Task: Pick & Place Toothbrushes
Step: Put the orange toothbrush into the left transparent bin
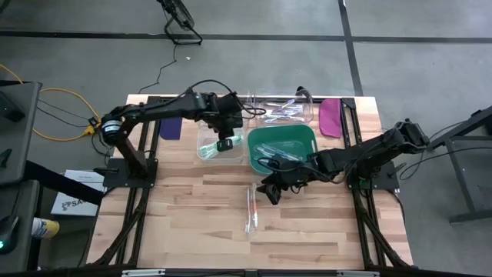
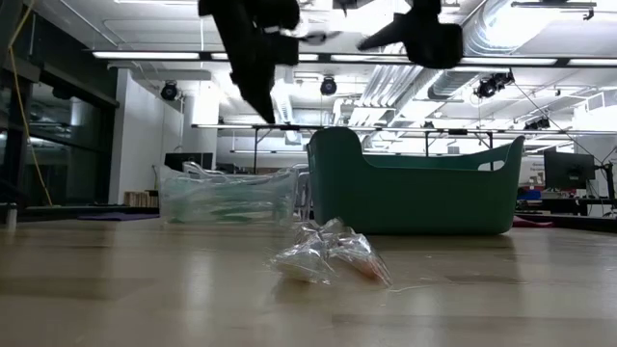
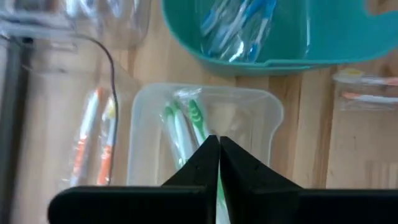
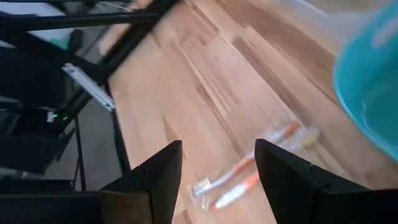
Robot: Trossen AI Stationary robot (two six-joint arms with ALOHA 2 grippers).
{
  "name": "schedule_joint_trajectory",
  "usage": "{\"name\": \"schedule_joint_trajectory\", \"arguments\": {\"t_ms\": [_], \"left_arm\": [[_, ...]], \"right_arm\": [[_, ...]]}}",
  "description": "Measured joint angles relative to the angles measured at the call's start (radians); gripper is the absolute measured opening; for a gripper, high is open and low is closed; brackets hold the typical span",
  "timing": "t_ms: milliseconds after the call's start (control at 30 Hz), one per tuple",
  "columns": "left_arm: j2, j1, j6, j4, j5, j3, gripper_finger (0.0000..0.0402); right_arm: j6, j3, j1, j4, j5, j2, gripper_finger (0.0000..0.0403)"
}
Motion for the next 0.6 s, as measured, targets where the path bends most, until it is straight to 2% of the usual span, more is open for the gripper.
{"name": "schedule_joint_trajectory", "arguments": {"t_ms": [200,433,600], "left_arm": [[-0.119,-0.077,0.079,0.022,-0.102,0.0,0.0002],[-0.252,-0.201,0.139,0.036,-0.275,0.0,0.0001],[-0.333,-0.269,0.158,0.026,-0.362,-0.001,0.0001]], "right_arm": [[0.163,0.0,0.012,-0.097,0.001,0.0,0.0196],[0.272,0.0,0.042,-0.117,0.03,0.0,0.0196],[0.327,0.0,0.084,-0.118,0.056,0.007,0.0196]]}}
